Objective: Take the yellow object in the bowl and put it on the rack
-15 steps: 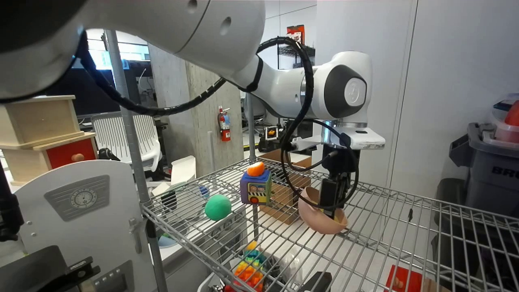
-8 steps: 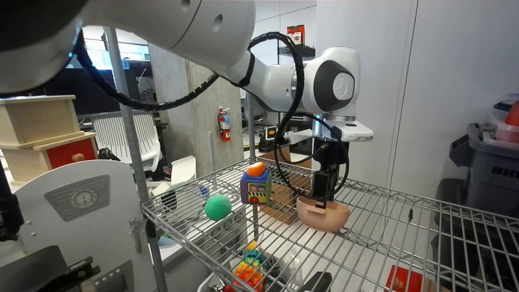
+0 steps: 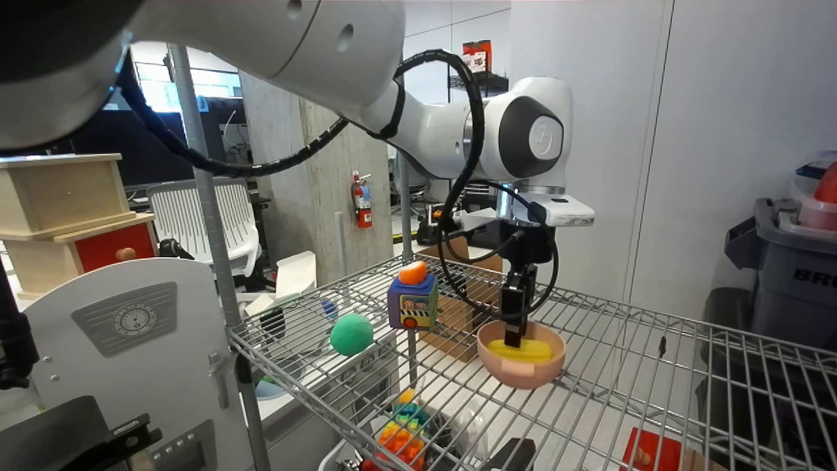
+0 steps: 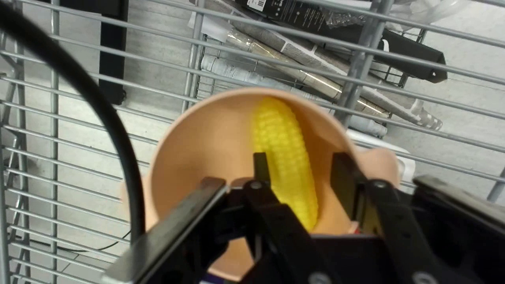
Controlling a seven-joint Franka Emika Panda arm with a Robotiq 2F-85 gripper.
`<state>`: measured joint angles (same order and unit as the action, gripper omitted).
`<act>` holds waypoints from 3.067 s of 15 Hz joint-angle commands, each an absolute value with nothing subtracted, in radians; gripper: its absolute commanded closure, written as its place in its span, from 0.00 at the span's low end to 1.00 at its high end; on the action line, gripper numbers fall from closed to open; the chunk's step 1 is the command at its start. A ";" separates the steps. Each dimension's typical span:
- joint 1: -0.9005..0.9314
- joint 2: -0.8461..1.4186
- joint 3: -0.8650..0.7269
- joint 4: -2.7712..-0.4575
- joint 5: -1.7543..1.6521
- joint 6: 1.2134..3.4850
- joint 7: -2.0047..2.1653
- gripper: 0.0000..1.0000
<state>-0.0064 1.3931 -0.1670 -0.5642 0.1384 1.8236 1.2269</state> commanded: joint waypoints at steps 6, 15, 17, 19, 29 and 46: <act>-0.018 1.358 -0.152 -0.568 0.151 1.793 1.164 1.00; -0.022 1.342 -0.162 -0.571 0.147 1.777 1.165 0.53; -0.023 1.350 -0.164 -0.576 0.146 1.750 1.174 0.38; -0.024 1.357 -0.163 -0.577 0.147 1.729 1.178 0.23; -0.031 1.397 -0.165 -0.552 0.142 1.700 1.167 0.00; -0.033 1.447 -0.176 -0.496 0.135 1.693 1.177 0.82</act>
<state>-0.0275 1.4167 -0.1723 -0.5536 0.1408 1.6959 1.1721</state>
